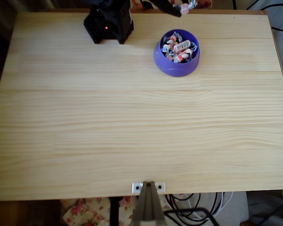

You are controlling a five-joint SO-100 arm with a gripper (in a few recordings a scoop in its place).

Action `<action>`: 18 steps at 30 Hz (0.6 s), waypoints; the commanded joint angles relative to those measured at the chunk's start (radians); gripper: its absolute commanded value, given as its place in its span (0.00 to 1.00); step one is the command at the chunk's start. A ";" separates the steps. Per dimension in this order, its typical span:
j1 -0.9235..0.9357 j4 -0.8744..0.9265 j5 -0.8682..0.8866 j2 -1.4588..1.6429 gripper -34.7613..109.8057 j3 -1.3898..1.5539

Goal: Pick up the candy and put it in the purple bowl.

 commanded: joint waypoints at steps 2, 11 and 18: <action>0.000 -0.069 0.040 0.009 0.24 0.038; 0.043 -0.089 0.130 0.014 0.25 0.117; 0.037 -0.041 0.164 0.029 0.29 0.117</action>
